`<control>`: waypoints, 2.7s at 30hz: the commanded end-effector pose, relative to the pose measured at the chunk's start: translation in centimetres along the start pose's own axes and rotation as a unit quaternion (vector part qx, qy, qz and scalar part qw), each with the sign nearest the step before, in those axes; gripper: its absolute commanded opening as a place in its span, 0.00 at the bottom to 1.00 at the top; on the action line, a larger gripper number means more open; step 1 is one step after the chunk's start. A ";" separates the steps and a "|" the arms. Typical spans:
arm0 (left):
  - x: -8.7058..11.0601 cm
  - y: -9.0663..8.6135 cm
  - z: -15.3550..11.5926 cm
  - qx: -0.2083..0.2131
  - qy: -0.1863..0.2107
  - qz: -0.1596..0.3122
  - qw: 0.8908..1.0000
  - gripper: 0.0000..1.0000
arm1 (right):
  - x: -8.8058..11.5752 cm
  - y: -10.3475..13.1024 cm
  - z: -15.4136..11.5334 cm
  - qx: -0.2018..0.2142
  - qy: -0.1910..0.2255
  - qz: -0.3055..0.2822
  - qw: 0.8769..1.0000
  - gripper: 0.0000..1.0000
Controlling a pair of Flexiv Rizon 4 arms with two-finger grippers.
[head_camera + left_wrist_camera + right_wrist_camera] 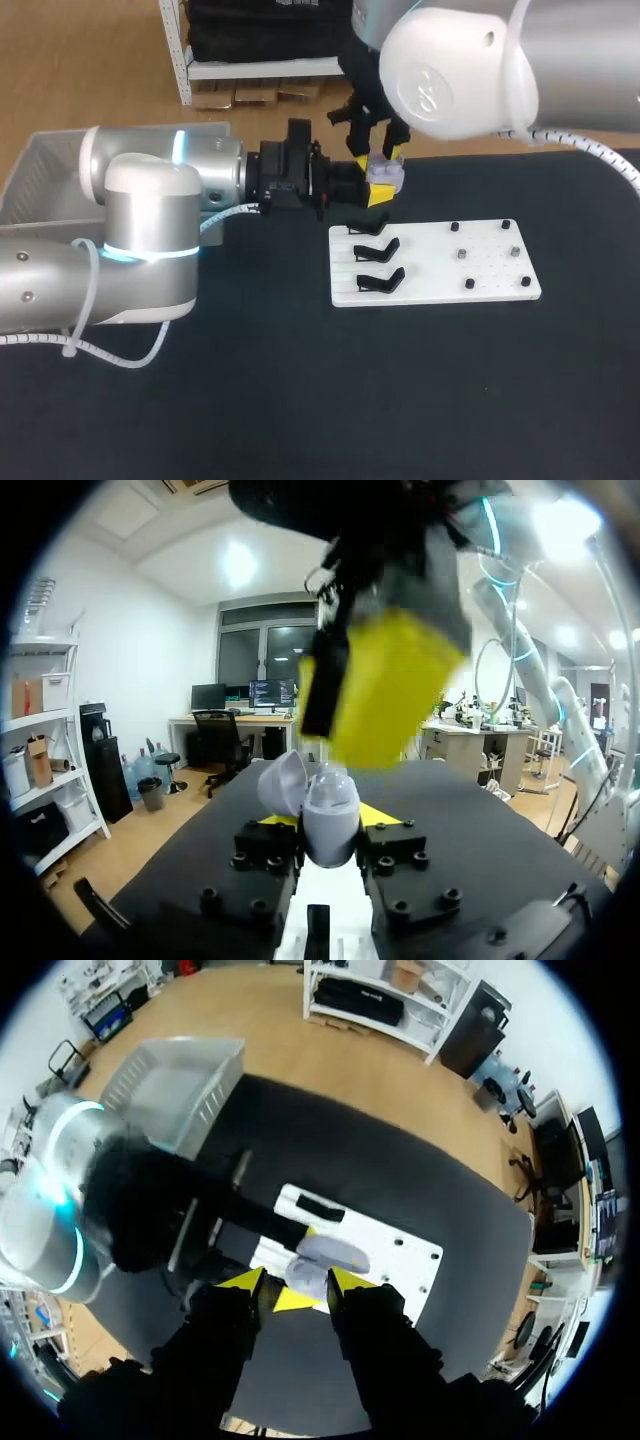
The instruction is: Pick up each earbud case from the left stands, insert the matching earbuds, close the lid, and place the case in the box.
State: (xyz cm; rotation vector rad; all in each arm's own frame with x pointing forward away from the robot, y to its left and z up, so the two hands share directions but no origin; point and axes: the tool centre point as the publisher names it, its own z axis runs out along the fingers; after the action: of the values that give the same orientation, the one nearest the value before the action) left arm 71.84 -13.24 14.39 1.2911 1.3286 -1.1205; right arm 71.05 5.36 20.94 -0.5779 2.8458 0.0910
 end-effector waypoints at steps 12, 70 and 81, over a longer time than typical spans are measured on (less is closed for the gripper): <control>0.1 -0.2 -0.1 -0.003 -0.004 0.002 1.000 0.00 | -4.8 -4.4 2.5 -0.016 -0.063 0.069 0.995 0.39; 0.5 8.2 -20.6 -0.192 0.041 0.043 0.980 0.00 | -0.3 -5.6 2.0 -0.069 -0.150 0.172 0.971 1.00; 4.2 12.5 -27.4 -0.206 0.078 0.033 0.975 0.00 | -0.3 -5.6 2.0 -0.069 -0.150 0.172 0.971 1.00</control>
State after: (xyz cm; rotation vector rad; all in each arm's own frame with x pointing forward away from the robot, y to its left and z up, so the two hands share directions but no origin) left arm 82.62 13.45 14.91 1.0949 1.5321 -0.6247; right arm 74.14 0.51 18.95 -0.0807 2.6260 0.4046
